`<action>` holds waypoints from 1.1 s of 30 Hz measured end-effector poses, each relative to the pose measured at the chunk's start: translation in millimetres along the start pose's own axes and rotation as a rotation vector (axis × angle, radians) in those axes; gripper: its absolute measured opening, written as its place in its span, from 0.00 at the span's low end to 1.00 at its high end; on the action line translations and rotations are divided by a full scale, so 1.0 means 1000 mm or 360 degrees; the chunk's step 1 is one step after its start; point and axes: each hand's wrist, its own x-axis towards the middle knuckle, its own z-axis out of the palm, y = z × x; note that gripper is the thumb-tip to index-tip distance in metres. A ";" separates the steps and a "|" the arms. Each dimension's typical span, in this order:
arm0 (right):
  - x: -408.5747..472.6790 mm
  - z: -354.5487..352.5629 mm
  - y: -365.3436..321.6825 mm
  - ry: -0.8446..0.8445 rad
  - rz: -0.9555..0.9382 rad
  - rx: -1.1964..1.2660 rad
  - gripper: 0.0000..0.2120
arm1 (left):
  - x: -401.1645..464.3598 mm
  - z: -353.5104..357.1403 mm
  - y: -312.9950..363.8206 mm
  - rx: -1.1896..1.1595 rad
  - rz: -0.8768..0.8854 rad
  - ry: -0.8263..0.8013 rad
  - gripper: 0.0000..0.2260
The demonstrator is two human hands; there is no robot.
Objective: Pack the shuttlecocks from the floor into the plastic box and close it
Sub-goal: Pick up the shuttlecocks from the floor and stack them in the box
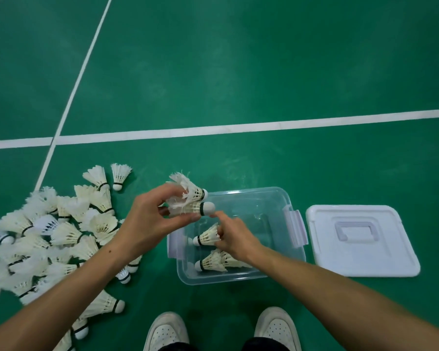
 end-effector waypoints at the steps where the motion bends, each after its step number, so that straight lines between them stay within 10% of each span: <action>1: -0.002 -0.004 -0.001 -0.0018 0.0014 0.0050 0.38 | -0.001 -0.002 0.002 0.0031 0.0020 -0.0012 0.15; 12: -0.062 -0.123 -0.040 0.0589 -0.0246 0.0673 0.29 | 0.057 -0.010 0.026 0.0836 0.0249 -0.0542 0.17; 28: -0.058 -0.115 -0.030 0.0665 -0.0712 -0.0452 0.29 | 0.064 0.019 0.024 0.0831 0.0300 -0.0940 0.14; 33: -0.066 -0.110 -0.022 0.0664 -0.0663 -0.0440 0.28 | 0.056 0.014 0.022 0.0695 0.0179 -0.0880 0.29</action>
